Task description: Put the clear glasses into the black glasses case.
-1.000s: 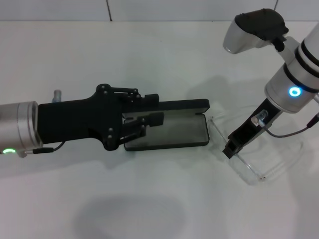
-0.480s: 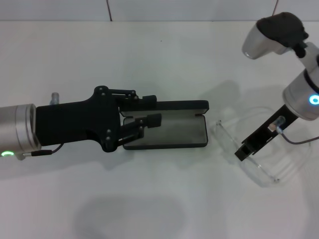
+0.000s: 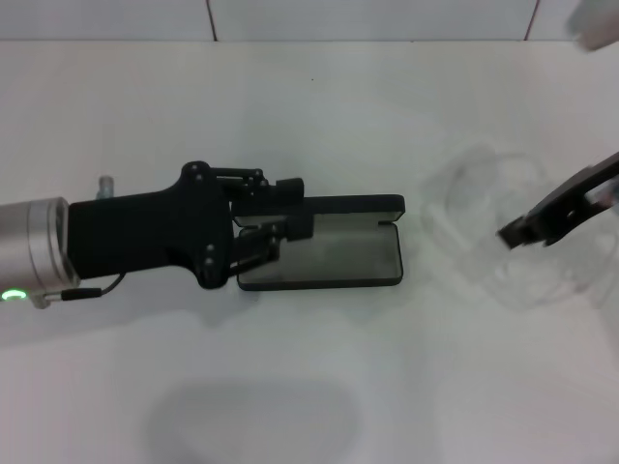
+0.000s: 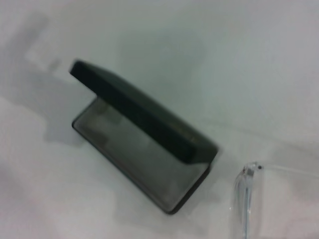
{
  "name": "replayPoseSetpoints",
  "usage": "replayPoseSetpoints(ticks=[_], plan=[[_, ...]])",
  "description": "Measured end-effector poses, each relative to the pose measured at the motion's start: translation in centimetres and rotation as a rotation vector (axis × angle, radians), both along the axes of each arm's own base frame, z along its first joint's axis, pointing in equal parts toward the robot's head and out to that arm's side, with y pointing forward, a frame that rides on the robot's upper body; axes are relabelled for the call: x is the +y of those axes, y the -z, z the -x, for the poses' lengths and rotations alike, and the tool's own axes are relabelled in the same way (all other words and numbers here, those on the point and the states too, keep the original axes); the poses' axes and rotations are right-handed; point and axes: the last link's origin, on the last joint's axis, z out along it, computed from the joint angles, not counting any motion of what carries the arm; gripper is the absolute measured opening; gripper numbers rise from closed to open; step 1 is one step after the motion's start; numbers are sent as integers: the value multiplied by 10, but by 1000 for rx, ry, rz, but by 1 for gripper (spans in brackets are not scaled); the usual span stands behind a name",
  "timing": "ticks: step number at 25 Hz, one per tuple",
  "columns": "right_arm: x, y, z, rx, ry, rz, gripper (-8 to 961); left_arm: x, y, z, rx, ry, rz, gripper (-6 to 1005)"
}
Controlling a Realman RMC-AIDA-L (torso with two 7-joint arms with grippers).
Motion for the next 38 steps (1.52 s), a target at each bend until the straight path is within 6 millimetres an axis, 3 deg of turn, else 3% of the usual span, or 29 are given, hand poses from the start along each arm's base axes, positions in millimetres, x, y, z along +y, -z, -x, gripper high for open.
replayPoseSetpoints(ticks=[8, 12, 16, 22, 29, 38], plan=[[-28, -57, 8, 134, -296, -65, 58, 6, -14, -14, -134, -32, -8, 351], [-46, -72, 13, 239, -534, -63, 58, 11, -23, -22, -198, -43, -14, 352], [-58, -67, 15, 321, -732, -26, 59, 18, -30, -30, -239, -48, -5, 353], [-59, -44, 11, 467, -893, 47, 59, 25, -41, -37, -293, -75, 19, 355], [-56, -24, 6, 543, -986, 68, 60, 30, -54, -39, -295, -83, 30, 357], [-47, -5, 9, 671, -1030, 68, 58, 27, -46, -38, -290, -54, 1, 341]])
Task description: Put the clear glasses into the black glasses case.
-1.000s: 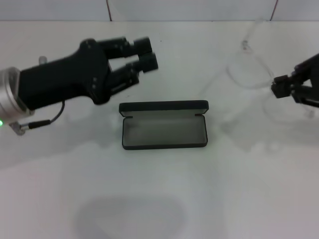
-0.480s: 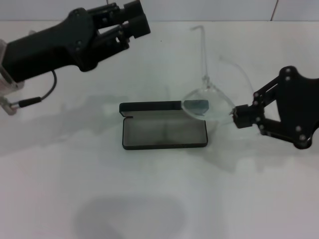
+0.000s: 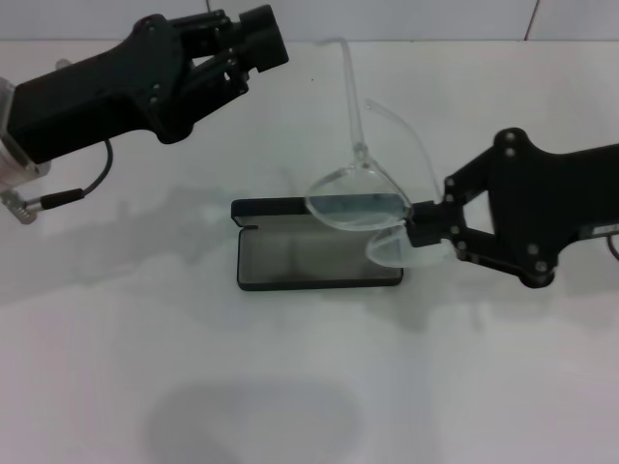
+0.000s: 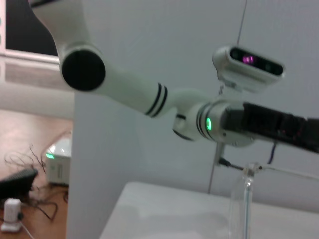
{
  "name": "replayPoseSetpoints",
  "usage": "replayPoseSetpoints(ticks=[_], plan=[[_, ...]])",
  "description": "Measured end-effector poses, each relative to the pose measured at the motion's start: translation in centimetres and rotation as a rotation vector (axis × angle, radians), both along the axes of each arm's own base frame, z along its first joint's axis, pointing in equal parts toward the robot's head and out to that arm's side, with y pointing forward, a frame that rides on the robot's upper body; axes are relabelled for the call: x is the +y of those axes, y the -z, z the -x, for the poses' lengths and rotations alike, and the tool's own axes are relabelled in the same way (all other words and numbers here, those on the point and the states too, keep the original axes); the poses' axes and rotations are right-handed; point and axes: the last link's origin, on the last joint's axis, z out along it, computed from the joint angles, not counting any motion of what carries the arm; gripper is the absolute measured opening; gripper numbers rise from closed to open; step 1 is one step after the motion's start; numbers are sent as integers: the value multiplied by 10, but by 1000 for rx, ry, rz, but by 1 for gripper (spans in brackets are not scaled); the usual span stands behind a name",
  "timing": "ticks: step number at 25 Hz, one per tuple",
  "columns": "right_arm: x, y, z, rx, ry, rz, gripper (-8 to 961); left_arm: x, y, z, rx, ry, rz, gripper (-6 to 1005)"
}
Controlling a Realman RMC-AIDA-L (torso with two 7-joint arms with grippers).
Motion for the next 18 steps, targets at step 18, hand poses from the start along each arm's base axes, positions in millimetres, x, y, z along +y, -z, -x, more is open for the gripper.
replayPoseSetpoints(ticks=[18], plan=[[9, 28, 14, 81, -46, 117, 57, -6, 9, -6, 0, 49, 30, 45]])
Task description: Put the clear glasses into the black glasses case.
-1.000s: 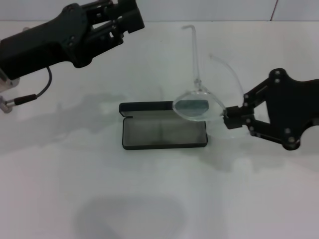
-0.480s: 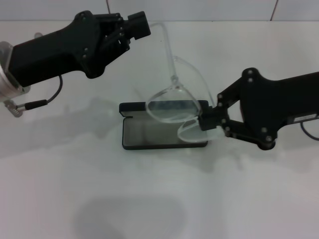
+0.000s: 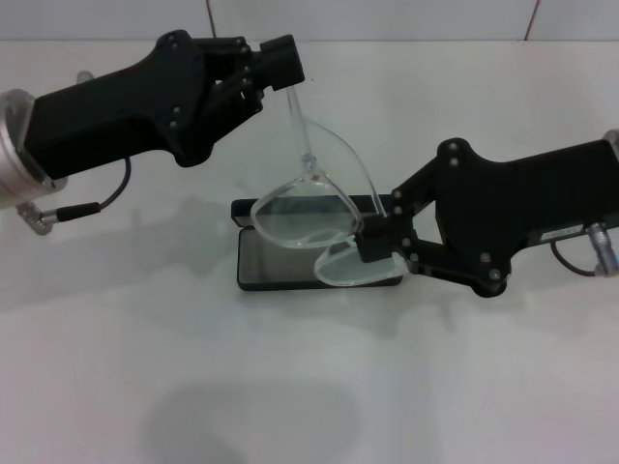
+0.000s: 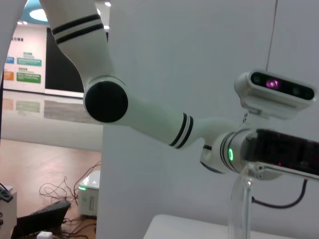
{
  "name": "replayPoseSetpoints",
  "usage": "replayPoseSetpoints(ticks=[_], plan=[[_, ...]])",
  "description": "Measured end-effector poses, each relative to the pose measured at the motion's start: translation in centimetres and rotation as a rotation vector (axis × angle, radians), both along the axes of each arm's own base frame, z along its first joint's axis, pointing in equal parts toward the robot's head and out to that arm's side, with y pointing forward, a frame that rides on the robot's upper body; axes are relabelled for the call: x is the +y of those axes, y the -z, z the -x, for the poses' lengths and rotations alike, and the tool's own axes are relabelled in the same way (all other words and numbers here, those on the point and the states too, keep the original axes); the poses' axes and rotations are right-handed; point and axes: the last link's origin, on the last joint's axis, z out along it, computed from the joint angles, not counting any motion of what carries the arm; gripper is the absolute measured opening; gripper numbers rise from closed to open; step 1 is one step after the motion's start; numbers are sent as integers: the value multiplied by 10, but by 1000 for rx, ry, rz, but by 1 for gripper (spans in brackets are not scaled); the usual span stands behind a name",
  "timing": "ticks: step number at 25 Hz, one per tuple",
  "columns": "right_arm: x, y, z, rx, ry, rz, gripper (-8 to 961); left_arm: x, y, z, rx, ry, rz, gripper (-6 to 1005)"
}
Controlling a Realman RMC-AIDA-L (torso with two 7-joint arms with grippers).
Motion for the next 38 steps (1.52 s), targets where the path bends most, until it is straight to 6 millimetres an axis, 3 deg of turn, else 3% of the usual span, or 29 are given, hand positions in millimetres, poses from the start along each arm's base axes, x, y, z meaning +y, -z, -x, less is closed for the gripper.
replayPoseSetpoints(ticks=[38], plan=[[4, -1, 4, 60, -20, -26, 57, -6, 14, 1, 71, 64, 72, 44]])
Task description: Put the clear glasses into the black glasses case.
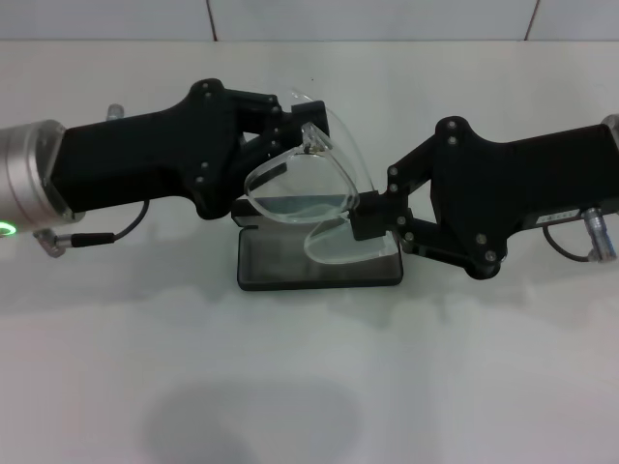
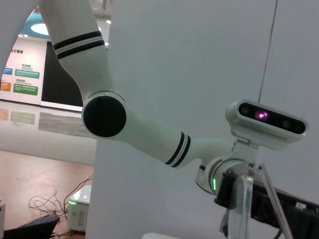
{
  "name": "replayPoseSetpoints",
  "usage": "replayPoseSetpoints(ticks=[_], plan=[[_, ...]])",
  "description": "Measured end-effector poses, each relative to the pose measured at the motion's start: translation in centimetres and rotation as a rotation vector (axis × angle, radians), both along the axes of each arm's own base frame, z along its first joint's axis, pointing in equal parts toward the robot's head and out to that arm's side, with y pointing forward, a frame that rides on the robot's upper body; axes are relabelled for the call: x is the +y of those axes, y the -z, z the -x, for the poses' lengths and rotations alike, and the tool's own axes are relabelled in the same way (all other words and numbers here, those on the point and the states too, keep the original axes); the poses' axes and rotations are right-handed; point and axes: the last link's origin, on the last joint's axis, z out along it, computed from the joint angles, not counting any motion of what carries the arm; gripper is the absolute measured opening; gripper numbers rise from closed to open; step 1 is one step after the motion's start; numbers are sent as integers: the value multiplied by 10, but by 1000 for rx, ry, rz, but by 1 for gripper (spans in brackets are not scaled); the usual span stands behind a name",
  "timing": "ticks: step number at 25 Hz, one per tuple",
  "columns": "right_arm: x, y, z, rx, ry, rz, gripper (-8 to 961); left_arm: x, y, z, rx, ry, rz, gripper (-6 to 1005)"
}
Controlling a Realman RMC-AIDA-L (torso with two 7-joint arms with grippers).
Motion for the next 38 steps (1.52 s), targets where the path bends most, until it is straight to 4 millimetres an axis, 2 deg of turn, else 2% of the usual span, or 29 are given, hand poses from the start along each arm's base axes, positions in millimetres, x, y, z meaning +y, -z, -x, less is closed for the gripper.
replayPoseSetpoints(ticks=[23, 38], plan=[[-1, 1, -2, 11, 5, 6, 57, -5, 2, 1, -20, 28, 8, 43], [4, 0, -5, 14, 36, -28, 57, 6, -26, 24, -142, -124, -146, 43]])
